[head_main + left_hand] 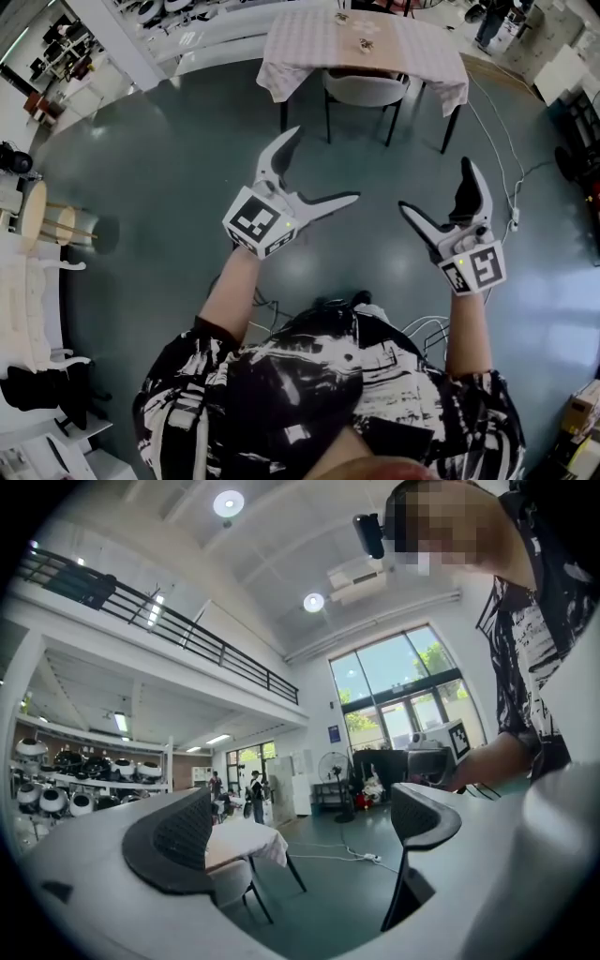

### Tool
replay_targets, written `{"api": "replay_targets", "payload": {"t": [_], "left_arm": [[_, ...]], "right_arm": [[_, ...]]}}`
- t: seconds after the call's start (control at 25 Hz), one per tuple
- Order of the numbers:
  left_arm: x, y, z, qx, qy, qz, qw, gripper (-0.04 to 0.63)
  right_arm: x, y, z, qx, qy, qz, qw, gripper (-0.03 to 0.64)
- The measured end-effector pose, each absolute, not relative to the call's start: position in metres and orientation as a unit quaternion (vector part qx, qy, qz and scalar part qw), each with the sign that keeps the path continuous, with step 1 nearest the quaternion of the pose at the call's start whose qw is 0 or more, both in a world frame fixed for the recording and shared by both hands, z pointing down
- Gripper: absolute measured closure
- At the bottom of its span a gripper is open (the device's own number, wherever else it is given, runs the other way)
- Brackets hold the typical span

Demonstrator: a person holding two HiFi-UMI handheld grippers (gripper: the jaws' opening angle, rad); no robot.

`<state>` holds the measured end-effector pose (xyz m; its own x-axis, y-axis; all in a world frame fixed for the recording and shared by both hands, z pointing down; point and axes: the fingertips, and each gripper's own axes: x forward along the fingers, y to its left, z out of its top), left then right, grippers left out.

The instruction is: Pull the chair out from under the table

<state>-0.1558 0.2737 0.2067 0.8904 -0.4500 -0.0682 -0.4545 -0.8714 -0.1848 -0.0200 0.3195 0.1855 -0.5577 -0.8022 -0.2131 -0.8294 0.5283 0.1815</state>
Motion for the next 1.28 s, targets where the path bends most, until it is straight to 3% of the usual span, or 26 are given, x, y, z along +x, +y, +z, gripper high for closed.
{"api": "replay_targets", "payload": {"t": [0.36,0.84,1.28], "left_arm": [[-0.12,0.206,0.221,-0.966,0.24,0.004,0.095,0.031],[-0.022,0.039,0.227,-0.953,0.289,-0.016,0.088,0.031],[0.01,-0.038,0.238,-0.948,0.305,-0.024,0.084,0.031]], "right_arm": [[0.001,0.258,0.195,-0.465,0.875,0.127,0.049,0.041],[0.106,0.086,0.193,-0.427,0.895,0.118,0.056,0.041],[0.14,0.001,0.207,-0.412,0.903,0.109,0.052,0.041]]}}
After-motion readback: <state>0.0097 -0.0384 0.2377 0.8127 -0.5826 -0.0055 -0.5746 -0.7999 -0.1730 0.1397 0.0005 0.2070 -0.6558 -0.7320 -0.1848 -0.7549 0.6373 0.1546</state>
